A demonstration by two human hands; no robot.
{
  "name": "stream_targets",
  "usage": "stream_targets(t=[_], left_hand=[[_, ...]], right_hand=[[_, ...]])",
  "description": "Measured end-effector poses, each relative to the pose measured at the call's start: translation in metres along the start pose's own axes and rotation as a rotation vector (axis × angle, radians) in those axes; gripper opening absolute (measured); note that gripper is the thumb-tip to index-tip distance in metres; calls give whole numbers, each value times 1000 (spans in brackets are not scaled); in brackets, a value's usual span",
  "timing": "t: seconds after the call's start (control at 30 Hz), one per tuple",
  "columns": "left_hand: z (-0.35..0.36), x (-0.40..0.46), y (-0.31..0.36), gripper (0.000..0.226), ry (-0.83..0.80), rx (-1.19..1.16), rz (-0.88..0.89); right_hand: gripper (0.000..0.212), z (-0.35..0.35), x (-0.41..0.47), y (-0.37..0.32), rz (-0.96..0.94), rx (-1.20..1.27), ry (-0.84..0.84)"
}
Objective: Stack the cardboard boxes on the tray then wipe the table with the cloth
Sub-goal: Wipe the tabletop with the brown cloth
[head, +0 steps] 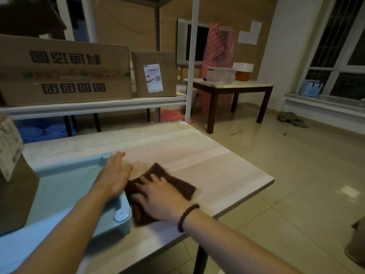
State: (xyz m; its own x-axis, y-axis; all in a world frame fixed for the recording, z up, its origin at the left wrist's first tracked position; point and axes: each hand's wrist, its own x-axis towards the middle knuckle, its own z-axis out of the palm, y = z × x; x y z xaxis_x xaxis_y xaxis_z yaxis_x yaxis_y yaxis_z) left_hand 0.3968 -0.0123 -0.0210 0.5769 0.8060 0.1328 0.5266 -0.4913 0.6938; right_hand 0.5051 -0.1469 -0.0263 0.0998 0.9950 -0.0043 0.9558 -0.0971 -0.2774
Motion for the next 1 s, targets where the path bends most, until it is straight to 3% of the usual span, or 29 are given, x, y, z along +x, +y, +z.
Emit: stream_targets(t=[0.1, 0.2, 0.3, 0.37, 0.5, 0.63, 0.73, 0.8, 0.87, 0.93, 1.0], left_hand=[[0, -1, 1, 54, 20, -13, 1], [0, -1, -1, 56, -1, -28, 8], [0, -2, -2, 59, -4, -26, 0], [0, -2, -2, 59, -2, -26, -1], [0, -2, -1, 59, -7, -9, -2], [0, -2, -1, 58, -11, -2, -4], [2, -2, 1, 57, -2, -16, -5], [4, -2, 1, 57, 19, -8, -15], [4, -1, 1, 58, 24, -12, -27], [4, 1, 0, 59, 30, -11, -34], [4, 2, -1, 58, 29, -9, -34]], right_hand=[[47, -6, 2, 4, 9, 144, 20], [46, -24, -3, 61, 194, 208, 70], [37, -43, -19, 125, 458, 174, 226], [35, -53, -30, 161, 604, 103, 237], [45, -47, -14, 184, 745, 37, 270], [46, -24, 31, 109, 463, -53, 90], [49, -15, 49, 52, 284, 69, -6], [55, -19, 47, 35, 234, 123, 41], [56, -29, 35, 28, 139, 32, 237], [41, -41, 23, 20, 69, -66, 353], [29, -52, 11, 11, 69, -88, 226]])
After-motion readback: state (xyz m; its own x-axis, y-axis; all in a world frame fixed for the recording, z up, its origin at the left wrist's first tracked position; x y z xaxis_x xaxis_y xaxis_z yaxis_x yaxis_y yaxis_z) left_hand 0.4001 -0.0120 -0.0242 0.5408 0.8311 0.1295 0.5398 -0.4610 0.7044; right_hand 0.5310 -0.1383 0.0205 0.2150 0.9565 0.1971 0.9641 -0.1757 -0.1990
